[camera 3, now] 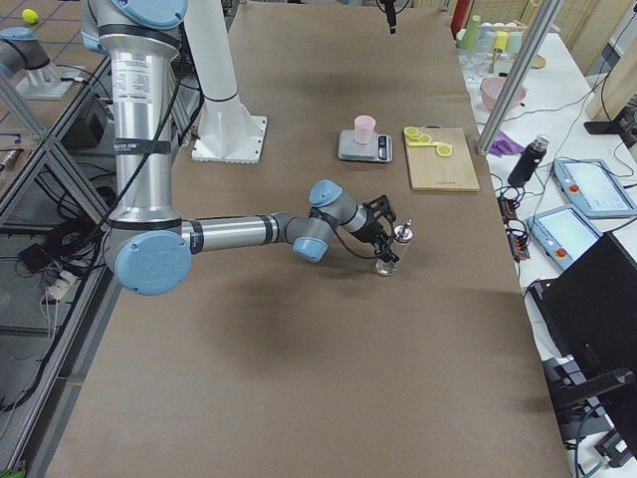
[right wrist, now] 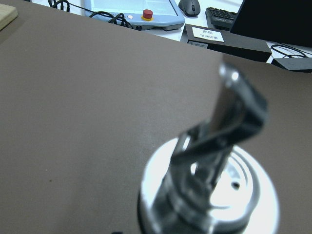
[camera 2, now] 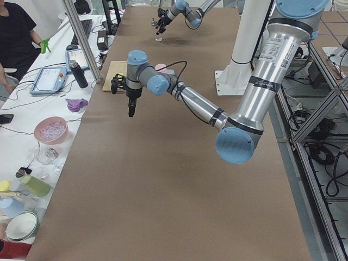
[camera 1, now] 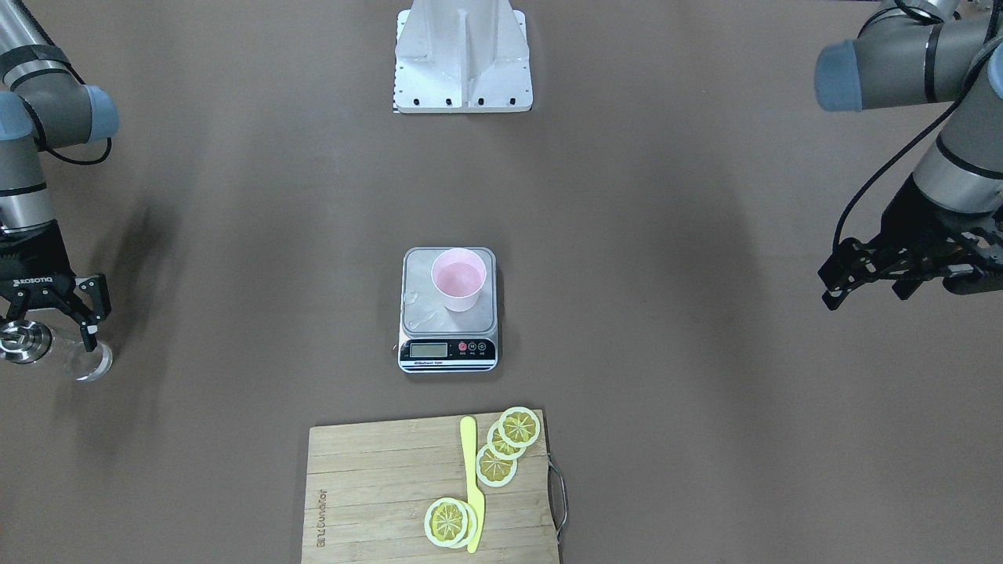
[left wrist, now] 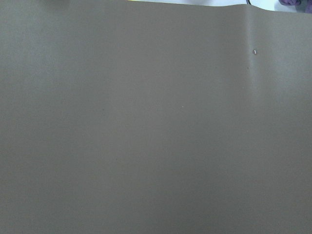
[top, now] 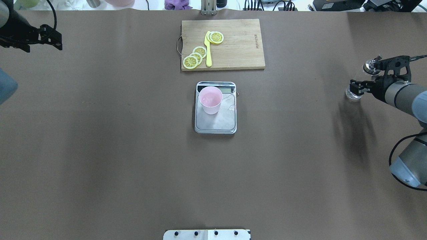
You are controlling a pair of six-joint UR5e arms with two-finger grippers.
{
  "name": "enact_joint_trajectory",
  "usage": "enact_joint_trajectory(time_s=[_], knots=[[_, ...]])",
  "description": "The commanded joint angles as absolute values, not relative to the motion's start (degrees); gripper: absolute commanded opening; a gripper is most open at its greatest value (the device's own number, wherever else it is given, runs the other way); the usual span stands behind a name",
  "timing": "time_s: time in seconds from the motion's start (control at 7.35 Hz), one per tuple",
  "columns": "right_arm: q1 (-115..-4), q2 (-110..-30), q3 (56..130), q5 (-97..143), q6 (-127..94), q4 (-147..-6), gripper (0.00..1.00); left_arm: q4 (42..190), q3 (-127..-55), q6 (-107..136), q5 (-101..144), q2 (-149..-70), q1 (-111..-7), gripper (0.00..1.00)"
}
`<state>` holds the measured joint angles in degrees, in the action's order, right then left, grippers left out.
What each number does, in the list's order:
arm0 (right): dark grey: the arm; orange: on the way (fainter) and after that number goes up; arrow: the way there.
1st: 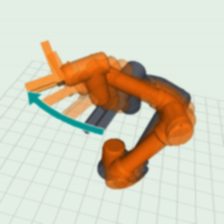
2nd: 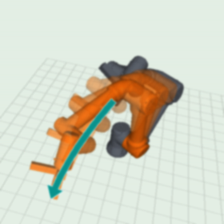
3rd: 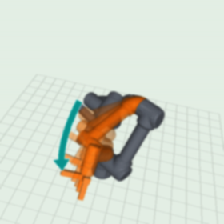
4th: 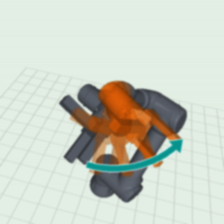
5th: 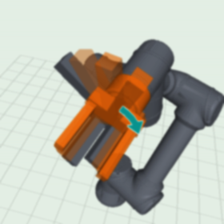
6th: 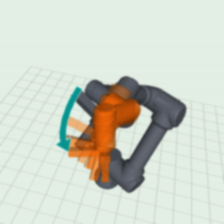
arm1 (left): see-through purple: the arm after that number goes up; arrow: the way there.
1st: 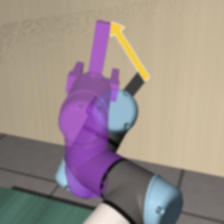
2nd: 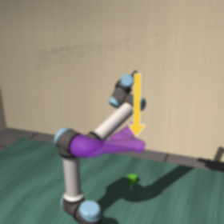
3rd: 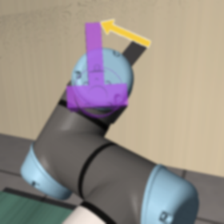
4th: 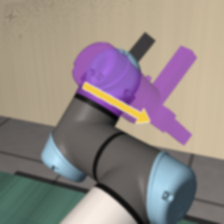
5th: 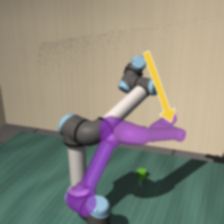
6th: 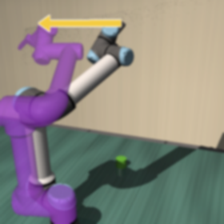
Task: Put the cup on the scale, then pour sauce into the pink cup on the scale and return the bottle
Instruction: 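Lower the dispenser onto the table and open the right gripper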
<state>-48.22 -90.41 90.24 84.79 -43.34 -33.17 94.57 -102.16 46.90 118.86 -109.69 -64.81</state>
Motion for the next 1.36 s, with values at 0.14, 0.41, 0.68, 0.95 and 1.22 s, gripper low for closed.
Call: enact_joint_trajectory(time_s=[0.14,0.41,0.68,0.95,1.22], knots=[[-48.7,-94.6,94.2,87.5,-43.2,-31.9,1.00,94.6,-102.0,46.8,118.8,-109.7,-64.9,0.98],[-48.7,-102.8,101.3,88.5,-43.9,-30.9,1.00,94.6,-101.5,46.4,118.7,-109.7,-64.8,0.98],[-48.8,-110.7,106.3,93.3,-43.9,-26.9,1.00,94.6,-101.5,46.4,118.6,-109.6,-64.8,0.98],[-59.8,-112.6,109.3,111.4,-40.3,-28.0,1.00,94.6,-101.8,46.5,118.7,-109.6,-64.8,0.98],[-81.7,-100.6,107.0,143.5,-25.4,-56.9,1.00,94.6,-101.8,46.4,118.6,-109.6,-64.9,0.98]])
